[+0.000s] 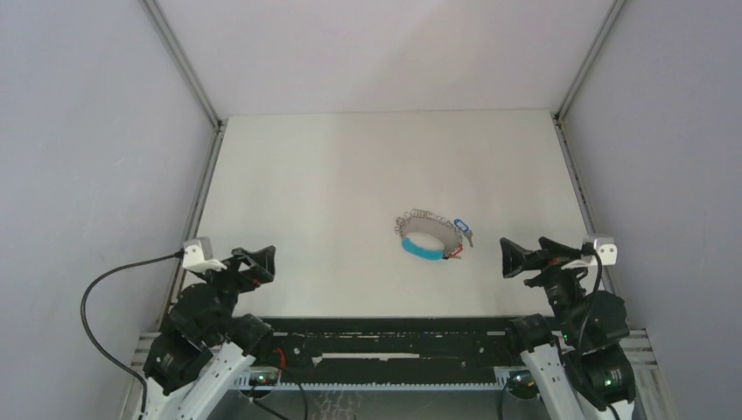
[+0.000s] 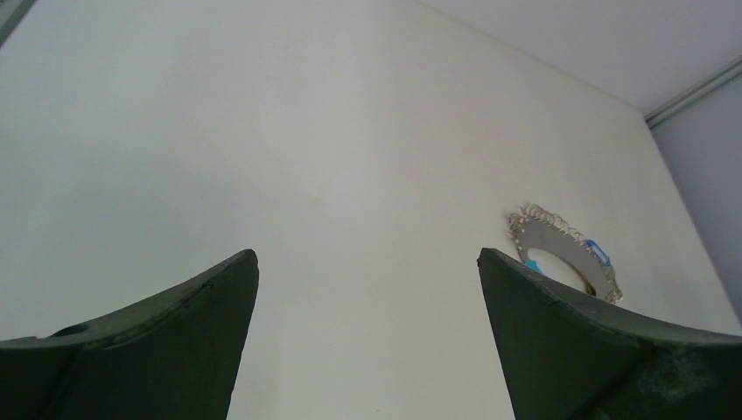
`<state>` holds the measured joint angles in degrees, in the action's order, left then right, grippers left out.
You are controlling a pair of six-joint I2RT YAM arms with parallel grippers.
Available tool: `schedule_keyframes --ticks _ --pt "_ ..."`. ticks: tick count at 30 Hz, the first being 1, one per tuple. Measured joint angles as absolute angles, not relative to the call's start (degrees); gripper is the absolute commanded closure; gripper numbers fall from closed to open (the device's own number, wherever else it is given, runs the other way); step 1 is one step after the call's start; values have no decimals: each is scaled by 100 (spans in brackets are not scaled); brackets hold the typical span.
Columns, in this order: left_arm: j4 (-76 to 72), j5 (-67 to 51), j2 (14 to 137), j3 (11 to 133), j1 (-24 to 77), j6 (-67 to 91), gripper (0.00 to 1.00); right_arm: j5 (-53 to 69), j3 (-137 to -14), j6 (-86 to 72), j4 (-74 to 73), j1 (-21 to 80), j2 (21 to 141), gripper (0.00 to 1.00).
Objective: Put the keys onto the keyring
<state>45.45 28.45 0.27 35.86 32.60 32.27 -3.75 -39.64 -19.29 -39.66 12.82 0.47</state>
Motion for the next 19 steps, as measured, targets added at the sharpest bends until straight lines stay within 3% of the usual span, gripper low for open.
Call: schedule_keyframes --ticks 19 --pt "4646 2851 27 3470 3260 3120 0 -298 -3815 -1933 -4060 1282 47 0"
